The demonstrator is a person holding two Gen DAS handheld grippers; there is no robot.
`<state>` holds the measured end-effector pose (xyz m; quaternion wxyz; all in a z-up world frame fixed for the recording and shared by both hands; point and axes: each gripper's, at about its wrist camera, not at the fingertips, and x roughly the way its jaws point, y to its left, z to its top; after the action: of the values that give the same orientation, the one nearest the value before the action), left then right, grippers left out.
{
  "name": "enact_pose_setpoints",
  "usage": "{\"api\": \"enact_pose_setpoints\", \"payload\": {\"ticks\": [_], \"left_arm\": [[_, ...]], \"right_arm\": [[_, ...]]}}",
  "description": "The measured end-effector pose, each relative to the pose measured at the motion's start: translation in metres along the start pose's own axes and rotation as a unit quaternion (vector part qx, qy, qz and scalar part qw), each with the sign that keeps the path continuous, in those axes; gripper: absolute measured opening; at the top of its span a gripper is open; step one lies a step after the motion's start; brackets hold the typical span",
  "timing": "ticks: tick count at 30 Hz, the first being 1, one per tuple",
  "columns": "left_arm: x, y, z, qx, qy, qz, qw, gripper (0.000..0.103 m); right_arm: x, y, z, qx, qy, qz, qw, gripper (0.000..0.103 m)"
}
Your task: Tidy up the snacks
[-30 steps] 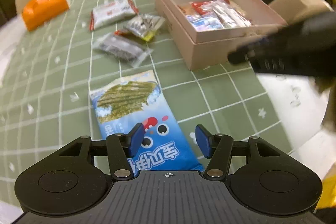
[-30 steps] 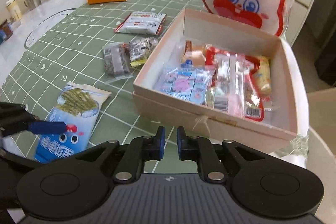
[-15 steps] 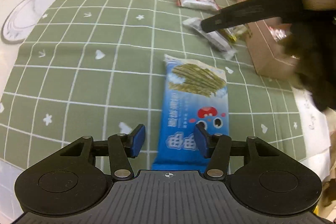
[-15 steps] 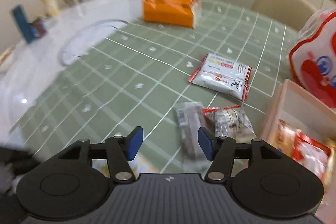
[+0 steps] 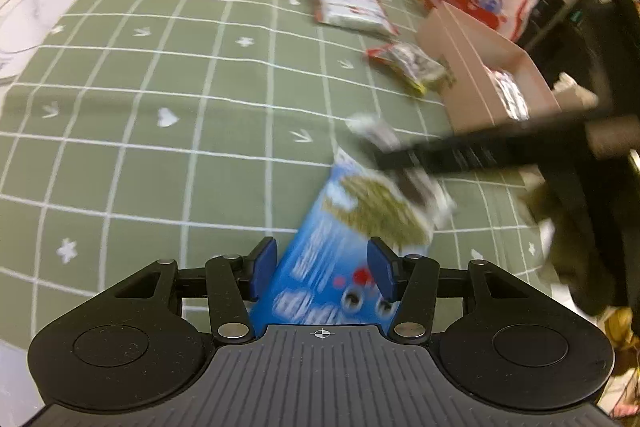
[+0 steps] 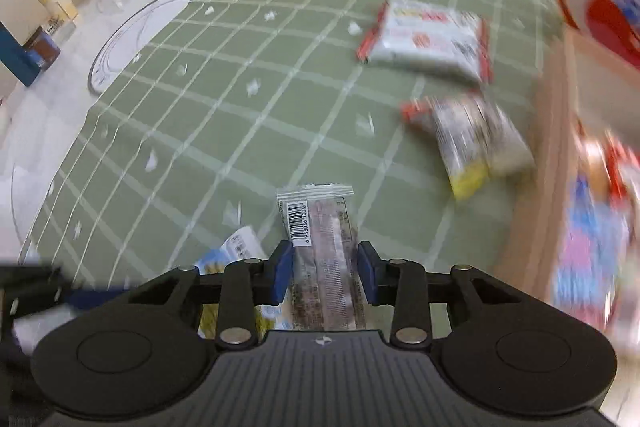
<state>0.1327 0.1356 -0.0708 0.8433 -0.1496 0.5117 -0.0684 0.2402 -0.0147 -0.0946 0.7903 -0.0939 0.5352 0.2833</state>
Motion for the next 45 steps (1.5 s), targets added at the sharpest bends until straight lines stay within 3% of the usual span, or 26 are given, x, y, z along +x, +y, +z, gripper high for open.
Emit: {"api": "enact_pose_setpoints", "payload": {"ticks": [5, 8, 11, 13, 16, 18, 19, 20, 22, 26, 30, 34, 45], "left_arm": [[0.003, -0.019, -0.002, 0.034, 0.004, -0.024, 0.9991, 0.056], [-0.009, -0.037, -0.007, 0.108, -0.009, -0.020, 0.9939, 0.056], [-0.015, -0.061, -0.016, 0.207, 0.014, -0.019, 0.9781, 0.056], [-0.010, -0.075, -0.025, 0.260, 0.041, -0.007, 0.9647, 0.056], [0.004, -0.092, -0.041, 0.324, 0.079, 0.022, 0.9424, 0.058], [0.006, -0.101, -0.051, 0.351, 0.081, 0.032, 0.9322, 0.073], [0.008, -0.104, -0.052, 0.352, 0.085, 0.029, 0.9319, 0.078], [0.010, -0.105, -0.052, 0.346, 0.087, 0.021, 0.9341, 0.086], [0.010, -0.104, -0.053, 0.333, 0.078, 0.016, 0.9395, 0.088], [0.002, -0.095, -0.047, 0.312, 0.047, 0.037, 0.9482, 0.071], [0.001, -0.074, -0.034, 0.278, 0.035, 0.060, 0.9581, 0.070], [0.002, -0.063, -0.021, 0.229, 0.040, 0.036, 0.9720, 0.075], [0.016, -0.060, 0.000, 0.156, 0.040, 0.023, 0.9866, 0.087]], "right_arm": [[-0.030, -0.027, -0.051, 0.059, -0.008, -0.009, 0.998, 0.035], [-0.048, -0.051, -0.079, 0.080, -0.035, -0.070, 0.994, 0.035], [-0.061, -0.074, -0.106, 0.093, -0.061, -0.133, 0.985, 0.037], [-0.066, -0.089, -0.124, 0.121, -0.063, -0.131, 0.982, 0.046], [-0.075, -0.101, -0.146, 0.154, -0.092, -0.115, 0.977, 0.050], [-0.078, -0.104, -0.154, 0.165, -0.105, -0.111, 0.974, 0.051], [-0.079, -0.106, -0.157, 0.170, -0.111, -0.110, 0.973, 0.052], [-0.079, -0.106, -0.160, 0.174, -0.118, -0.109, 0.972, 0.055], [-0.078, -0.102, -0.163, 0.175, -0.128, -0.111, 0.970, 0.060], [-0.069, -0.088, -0.162, 0.144, -0.129, -0.139, 0.971, 0.070], [-0.063, -0.075, -0.169, 0.133, -0.137, -0.172, 0.966, 0.089], [-0.063, -0.075, -0.173, 0.141, -0.142, -0.175, 0.964, 0.091], [-0.065, -0.074, -0.178, 0.125, -0.144, -0.166, 0.967, 0.092]]}}
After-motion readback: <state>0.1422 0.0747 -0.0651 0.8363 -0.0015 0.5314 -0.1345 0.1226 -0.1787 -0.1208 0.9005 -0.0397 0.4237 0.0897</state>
